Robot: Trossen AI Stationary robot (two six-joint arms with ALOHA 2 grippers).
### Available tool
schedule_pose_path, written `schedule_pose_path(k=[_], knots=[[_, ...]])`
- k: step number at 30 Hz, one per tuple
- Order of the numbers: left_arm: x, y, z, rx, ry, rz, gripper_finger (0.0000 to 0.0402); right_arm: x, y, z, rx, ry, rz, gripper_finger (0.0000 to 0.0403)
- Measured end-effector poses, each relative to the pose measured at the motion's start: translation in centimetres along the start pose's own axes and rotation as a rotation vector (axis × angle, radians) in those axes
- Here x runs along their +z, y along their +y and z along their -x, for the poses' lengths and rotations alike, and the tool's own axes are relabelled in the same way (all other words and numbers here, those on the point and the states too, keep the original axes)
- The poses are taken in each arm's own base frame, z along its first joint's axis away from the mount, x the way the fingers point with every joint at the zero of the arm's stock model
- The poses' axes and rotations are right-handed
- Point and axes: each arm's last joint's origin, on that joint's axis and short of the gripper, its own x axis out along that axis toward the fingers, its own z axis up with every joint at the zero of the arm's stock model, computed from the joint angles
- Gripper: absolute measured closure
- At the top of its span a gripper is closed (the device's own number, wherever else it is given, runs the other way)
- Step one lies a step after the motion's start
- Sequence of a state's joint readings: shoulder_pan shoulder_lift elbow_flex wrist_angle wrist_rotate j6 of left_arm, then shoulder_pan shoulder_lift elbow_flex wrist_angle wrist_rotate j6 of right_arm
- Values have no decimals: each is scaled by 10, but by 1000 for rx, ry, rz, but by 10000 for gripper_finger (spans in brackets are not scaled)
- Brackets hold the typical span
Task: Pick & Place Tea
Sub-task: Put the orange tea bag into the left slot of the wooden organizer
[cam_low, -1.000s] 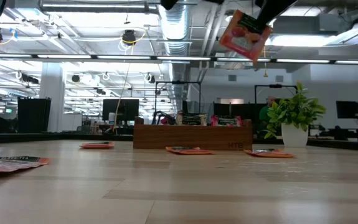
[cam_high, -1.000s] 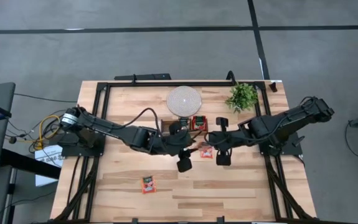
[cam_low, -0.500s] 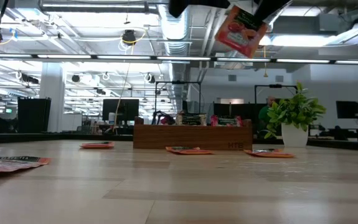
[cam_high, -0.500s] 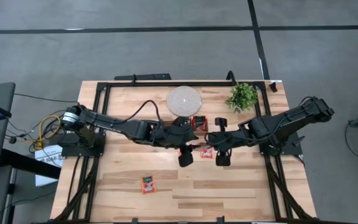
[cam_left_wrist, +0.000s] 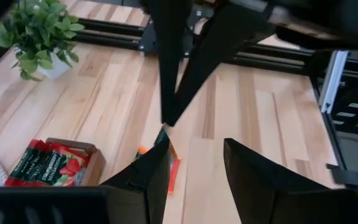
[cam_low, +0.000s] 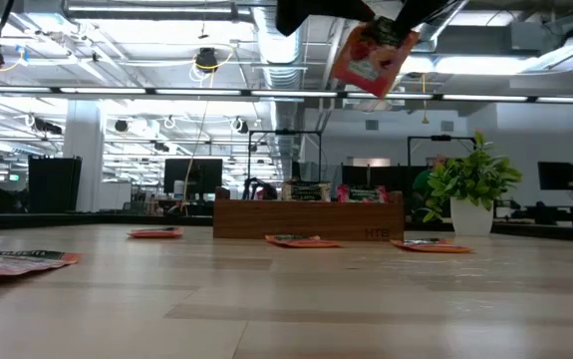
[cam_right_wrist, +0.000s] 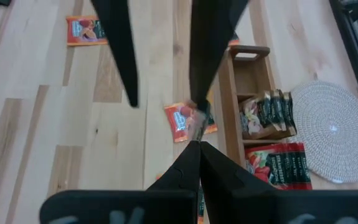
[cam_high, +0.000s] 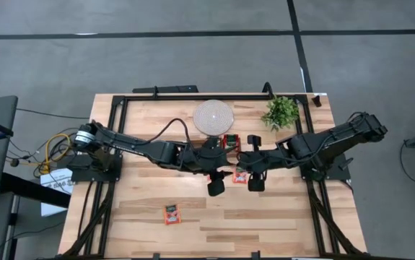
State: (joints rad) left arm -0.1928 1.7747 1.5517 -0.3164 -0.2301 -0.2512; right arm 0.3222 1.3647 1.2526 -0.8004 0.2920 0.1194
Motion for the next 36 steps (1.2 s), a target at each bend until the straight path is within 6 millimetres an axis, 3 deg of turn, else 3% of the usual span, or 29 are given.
schedule_pose_path(k=[15, 36], knots=[[-1, 7, -5, 33, 3, -2, 259, -2, 0, 0, -1, 19, 5, 403], [0, 8, 6, 29, 38, -22, 259, -4, 0, 0, 1, 37, 27, 403]])
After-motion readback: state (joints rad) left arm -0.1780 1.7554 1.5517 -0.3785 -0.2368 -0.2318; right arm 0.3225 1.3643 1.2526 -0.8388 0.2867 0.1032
